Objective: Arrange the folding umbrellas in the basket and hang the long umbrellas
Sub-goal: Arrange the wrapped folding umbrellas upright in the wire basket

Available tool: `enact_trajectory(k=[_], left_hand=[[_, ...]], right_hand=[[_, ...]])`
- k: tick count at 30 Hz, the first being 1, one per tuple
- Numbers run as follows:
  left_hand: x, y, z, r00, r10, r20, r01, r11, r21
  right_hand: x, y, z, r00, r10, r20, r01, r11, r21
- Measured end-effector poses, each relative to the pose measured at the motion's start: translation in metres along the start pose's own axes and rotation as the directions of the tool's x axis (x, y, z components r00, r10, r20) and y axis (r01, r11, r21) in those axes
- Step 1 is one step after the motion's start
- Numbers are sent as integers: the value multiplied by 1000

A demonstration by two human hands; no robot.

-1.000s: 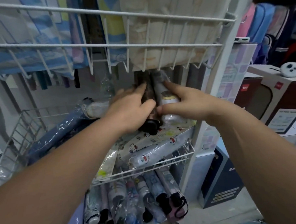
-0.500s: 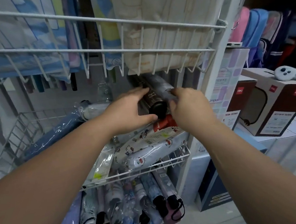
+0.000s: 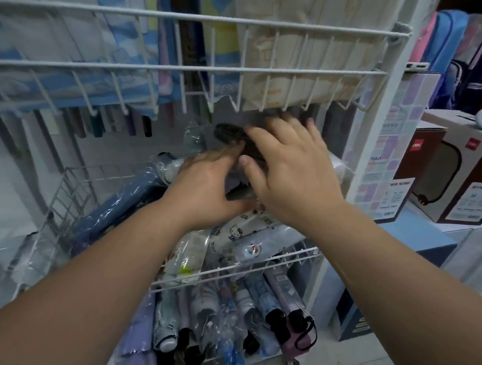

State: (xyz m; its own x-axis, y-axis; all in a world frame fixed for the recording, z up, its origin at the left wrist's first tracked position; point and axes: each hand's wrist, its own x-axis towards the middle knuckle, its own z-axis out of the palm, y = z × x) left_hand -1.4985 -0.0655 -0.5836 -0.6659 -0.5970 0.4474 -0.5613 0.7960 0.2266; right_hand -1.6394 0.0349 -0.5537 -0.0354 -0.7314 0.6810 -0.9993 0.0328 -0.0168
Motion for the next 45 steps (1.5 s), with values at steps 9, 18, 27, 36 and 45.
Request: enact_trajectory(k=[9,18,27,36,45], left_hand=[[-76,-94,-34,936,-295,-193,299,954,-12],[-120,-173,-20,827,-561,-45,560,828,-30],[-108,-191,6,775,-628,73,622,737,-263],[-106,-187,6,745,-662,78,667,741,-82],[-123,-172,-2,830,-531,173,549,832,-80]], right_hand=[[9,-95,53,968,-235,88,222,965,137],[-1,-177,139,799,-117,590,-181,889,421],[0,-199,190,709,-47,704,-598,490,635],[-7,-189,202,708,32,706,-705,90,703],[-8,-183,198,735,0,678,-628,377,681]])
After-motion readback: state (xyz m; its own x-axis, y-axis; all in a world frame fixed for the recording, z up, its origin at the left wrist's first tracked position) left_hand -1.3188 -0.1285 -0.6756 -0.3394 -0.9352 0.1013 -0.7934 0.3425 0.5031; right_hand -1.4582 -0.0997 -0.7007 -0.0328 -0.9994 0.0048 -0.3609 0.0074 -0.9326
